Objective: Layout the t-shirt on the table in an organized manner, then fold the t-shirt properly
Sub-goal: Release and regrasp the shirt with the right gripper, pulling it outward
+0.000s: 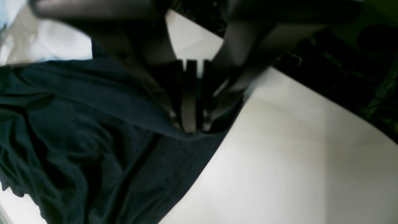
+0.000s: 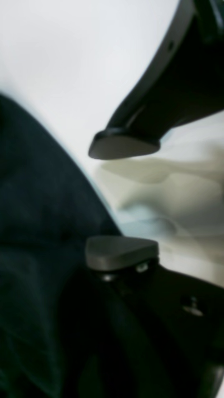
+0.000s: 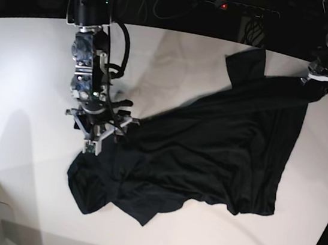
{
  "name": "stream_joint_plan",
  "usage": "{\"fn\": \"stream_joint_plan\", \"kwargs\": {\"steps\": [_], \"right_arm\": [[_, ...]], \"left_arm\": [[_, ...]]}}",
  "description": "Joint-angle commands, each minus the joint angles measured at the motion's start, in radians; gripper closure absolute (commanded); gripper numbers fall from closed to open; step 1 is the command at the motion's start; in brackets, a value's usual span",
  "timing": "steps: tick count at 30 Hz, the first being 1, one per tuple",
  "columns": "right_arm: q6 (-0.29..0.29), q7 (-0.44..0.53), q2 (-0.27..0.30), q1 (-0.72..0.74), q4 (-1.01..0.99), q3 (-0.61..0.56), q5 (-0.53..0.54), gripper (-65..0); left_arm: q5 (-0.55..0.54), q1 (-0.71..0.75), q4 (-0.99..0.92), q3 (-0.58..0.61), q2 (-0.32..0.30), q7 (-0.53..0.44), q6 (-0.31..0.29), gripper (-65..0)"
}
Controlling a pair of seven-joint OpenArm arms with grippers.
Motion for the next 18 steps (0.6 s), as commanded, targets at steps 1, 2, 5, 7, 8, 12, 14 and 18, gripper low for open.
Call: {"fn": "stream_joint_plan", "kwargs": {"steps": [1,2,5,7,8,12,14,18], "right_arm": [[0.003,-0.006,-0.007,0.035,-0.006,0.001,0.009,-38.6],[0.003,-0.006,-0.009,0.046,-0.031,0.001,0.009,-38.4],[0.003,-0.006,-0.010,0.064,-0.097,0.002,0.009,-32.3],[0.003,-0.006,-0.012,0.067,-0.110,0.002,0.009,-24.1],[0.003,-0.006,-0.012,0.064,-0.107,0.002,0.009,-19.7],[0.003,-0.017,-0.012,0.026,-0.021,0.004,0.009,0.0],[0.003,-0.021,-0.010,-0.031,0.081,0.005,0.009,0.0],[0.003,-0.020,-0.004,-0.157,0.345,0.005,0.009,0.0]], "left_arm": [[-0.002,0.008,0.013,-0.004,-0.005,-0.021,-0.004,-0.5],[-0.002,0.009,0.013,-0.004,0.004,-0.021,-0.004,-0.5],[-0.001,0.022,0.007,-0.008,0.012,-0.021,-0.004,-0.5],[-0.001,0.037,0.009,-0.008,0.010,-0.021,-0.004,-0.5],[-0.001,0.040,0.009,-0.007,0.010,-0.021,-0.004,-0.5],[-0.001,0.048,0.009,-0.008,0.010,-0.021,-0.004,-0.5],[-0.001,0.057,0.012,-0.010,0.010,-0.021,-0.005,-0.5],[-0.001,0.060,0.021,-0.010,0.004,-0.021,-0.005,-0.5]]}}
